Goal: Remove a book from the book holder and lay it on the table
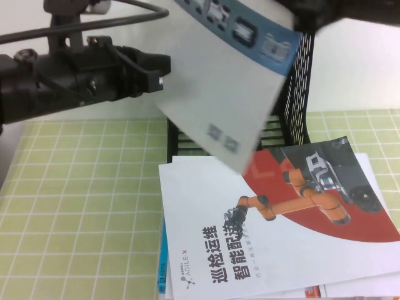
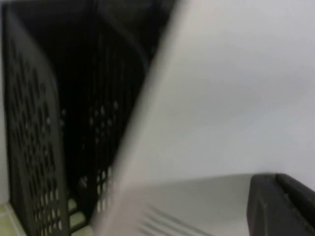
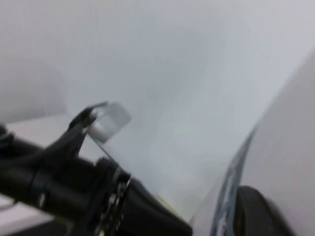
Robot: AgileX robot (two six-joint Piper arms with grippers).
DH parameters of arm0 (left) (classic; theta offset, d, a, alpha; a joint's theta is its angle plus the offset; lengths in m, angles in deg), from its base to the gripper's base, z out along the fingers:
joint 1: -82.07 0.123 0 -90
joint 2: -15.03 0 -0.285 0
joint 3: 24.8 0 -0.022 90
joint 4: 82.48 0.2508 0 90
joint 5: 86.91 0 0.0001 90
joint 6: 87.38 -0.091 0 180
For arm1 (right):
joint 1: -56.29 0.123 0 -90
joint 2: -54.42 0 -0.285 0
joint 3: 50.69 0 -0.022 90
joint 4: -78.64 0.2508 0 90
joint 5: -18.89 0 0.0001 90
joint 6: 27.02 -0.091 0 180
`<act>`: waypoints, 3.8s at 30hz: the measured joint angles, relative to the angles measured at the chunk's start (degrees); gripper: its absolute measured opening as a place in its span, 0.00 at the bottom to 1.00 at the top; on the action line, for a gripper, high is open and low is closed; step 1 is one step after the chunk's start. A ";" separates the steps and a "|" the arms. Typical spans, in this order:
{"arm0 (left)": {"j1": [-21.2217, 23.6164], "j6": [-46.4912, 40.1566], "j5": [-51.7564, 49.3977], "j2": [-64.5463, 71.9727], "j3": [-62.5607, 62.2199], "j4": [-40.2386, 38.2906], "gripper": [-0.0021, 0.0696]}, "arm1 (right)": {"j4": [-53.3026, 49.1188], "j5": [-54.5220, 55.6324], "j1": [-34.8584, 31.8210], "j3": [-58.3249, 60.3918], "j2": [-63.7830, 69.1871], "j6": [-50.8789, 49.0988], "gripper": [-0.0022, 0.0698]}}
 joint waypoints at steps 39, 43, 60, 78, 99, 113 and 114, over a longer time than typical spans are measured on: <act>0.00 52.95 -13.79 -21.91 -0.10 44.23 0.03 | -122.07 -31.41 39.02 -1.03 12.08 -69.89 0.23; 0.00 52.95 -14.15 -23.68 -0.10 45.30 0.03 | -120.88 -29.92 41.15 3.11 16.52 -72.28 0.23; 0.00 53.07 -14.13 -24.37 -0.10 46.57 0.03 | -117.66 -27.47 46.91 4.19 11.23 -74.22 0.22; 0.00 53.07 -14.08 -24.37 -0.10 46.57 0.03 | -105.53 -24.36 46.91 4.28 10.54 -77.46 0.80; 0.00 49.96 2.20 -54.82 22.98 49.24 0.03 | -89.33 -21.14 47.13 -9.23 -7.06 -58.70 0.05; 0.00 49.37 11.78 -75.72 55.22 44.84 0.03 | -99.98 -18.47 47.13 2.93 -20.85 -66.52 0.03; 0.00 49.37 11.92 -75.72 55.85 44.84 0.03 | -100.91 -16.91 47.13 4.76 -22.43 -67.89 0.03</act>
